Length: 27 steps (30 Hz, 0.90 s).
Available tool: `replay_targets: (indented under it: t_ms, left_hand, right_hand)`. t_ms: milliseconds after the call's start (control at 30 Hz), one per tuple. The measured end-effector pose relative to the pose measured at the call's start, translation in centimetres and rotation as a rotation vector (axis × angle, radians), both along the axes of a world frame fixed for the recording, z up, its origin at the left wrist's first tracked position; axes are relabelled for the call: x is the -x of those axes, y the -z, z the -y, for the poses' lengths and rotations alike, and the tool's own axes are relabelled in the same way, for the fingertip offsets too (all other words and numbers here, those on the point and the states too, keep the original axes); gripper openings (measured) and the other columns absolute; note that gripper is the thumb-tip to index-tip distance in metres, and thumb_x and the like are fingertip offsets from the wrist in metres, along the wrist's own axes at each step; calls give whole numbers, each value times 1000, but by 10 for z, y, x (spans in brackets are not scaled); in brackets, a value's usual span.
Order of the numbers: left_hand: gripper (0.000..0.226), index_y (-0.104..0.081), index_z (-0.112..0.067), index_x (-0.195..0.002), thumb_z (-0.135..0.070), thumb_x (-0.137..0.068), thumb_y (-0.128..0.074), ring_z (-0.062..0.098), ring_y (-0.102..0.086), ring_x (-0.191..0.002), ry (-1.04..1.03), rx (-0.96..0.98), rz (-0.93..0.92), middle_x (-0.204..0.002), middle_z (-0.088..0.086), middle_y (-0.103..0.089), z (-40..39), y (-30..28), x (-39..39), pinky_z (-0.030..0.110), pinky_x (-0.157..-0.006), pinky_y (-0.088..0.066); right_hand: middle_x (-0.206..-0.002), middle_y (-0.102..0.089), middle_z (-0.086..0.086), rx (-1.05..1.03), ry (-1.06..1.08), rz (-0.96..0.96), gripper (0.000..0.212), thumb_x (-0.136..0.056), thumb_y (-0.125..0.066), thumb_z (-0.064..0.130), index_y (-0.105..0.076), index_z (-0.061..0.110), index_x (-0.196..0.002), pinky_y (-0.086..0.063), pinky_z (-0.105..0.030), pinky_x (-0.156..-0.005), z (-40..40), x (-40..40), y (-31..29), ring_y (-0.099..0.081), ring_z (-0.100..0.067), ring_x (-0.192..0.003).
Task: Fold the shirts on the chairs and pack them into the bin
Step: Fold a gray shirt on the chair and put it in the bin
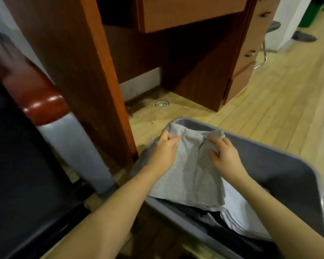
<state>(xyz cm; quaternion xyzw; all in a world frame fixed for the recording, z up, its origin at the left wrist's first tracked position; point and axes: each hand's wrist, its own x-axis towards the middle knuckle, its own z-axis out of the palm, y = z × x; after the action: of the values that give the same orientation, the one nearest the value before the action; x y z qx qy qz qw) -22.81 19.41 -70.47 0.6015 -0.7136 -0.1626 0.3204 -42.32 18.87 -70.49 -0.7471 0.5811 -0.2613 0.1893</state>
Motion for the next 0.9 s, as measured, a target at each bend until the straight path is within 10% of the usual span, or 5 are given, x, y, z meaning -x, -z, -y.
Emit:
replay_targets:
  t_ms: [167, 300, 500, 667, 900]
  left_hand:
    - [38, -47, -15, -136, -13, -98, -43, 32, -43, -116, 27, -210, 172, -135, 18, -40, 45, 75, 13, 31, -92, -38]
    - [59, -11, -20, -151, -30, -100, -40, 31, -4, -143, 146, -415, 585, -158, 8, 1, 65, 131, 17, 45, -115, -17]
    - [56, -4, -21, -152, -36, -103, -26, 19, 7, -146, 376, -424, 837, -160, -2, 4, 75, 178, 29, 37, -118, -2]
    - [56, 7, -25, -151, -44, -102, -14, 18, 9, -146, 276, -521, 955, -159, -7, 12, 94, 186, 29, 40, -117, 4]
    - [61, 4, -19, -152, -48, -101, -11, 25, 15, -145, 207, -554, 1008, -160, -3, 6, 107, 185, 33, 46, -112, 16]
  right_hand:
    - [-122, -42, -16, -137, 119, -2, 46, -93, -47, 0, -44, 10, -137, -34, -27, -76, 23, 15, 84, -46, -38, -107]
    - [-141, -27, -20, -224, 237, -119, 60, -92, -50, 1, -32, 16, -147, -41, -48, -95, 37, 21, 138, -28, -43, -124]
    - [-139, -47, -24, -234, -52, -195, 49, -91, -43, 26, -50, 7, -136, -48, -51, -90, 46, 5, 187, -51, -44, -121]
    - [-161, 7, 3, -391, -106, -430, 55, -103, -16, 45, 3, 30, -152, 0, -34, -118, 66, 9, 212, 3, -18, -148]
    - [-158, 20, 0, -431, -158, -571, 57, -100, -8, 52, 14, 35, -149, 9, -39, -118, 97, 7, 223, 15, -19, -146]
